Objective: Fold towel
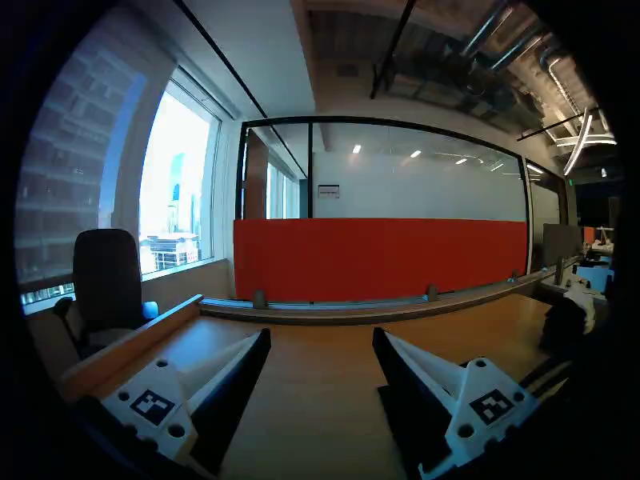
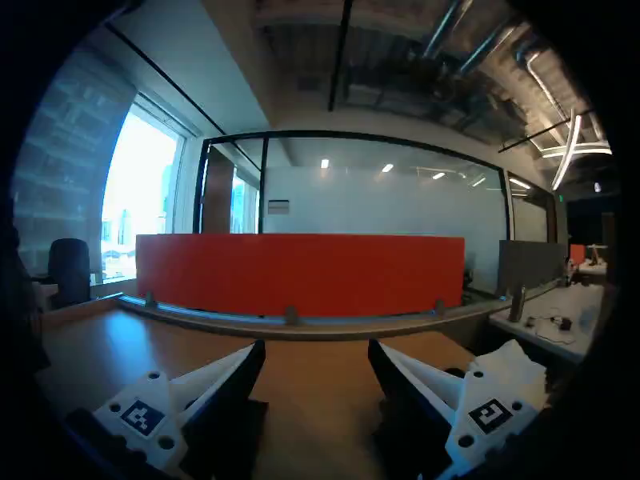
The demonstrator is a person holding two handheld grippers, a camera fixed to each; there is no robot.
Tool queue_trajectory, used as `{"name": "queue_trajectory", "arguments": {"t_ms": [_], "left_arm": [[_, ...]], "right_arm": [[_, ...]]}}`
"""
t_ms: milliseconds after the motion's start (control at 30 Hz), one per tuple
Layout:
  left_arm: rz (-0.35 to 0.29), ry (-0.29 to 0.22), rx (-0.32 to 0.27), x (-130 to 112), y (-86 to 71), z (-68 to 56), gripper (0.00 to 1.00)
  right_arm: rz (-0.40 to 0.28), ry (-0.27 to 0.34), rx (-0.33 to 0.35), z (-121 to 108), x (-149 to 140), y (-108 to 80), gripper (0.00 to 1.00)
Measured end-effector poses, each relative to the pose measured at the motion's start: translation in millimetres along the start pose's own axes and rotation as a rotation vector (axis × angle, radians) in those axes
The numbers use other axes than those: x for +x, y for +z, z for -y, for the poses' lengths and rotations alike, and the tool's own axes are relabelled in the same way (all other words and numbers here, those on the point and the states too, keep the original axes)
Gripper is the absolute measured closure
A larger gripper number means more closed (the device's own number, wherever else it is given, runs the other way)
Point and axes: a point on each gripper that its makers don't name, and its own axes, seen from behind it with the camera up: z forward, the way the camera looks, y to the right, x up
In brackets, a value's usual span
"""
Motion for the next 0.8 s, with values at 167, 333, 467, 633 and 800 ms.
{"name": "queue_trajectory", "arguments": {"t_ms": [167, 333, 467, 633, 800], "left_arm": [[0.009, 0.009, -0.003, 17, -0.2, -0.7, 0.06], [0.016, 0.019, -0.003, 37, -2.2, -1.0, 0.06], [0.027, 0.015, -0.012, 45, -3.2, -4.0, 0.06], [0.046, 0.024, -0.037, 51, -3.8, -10.6, 0.06], [0.081, 0.043, -0.095, 51, -2.6, -24.3, 0.06]], "right_arm": [[0.001, -0.011, -0.004, 0, 31, -0.5, 0.01], [0.002, -0.006, 0.003, 1, 53, 1.0, 0.01], [0.005, -0.013, 0.012, 2, 66, 1.7, 0.01], [0.028, -0.022, 0.043, 5, 72, 1.3, 0.01], [0.067, -0.041, 0.099, 13, 69, -0.6, 0.01]]}}
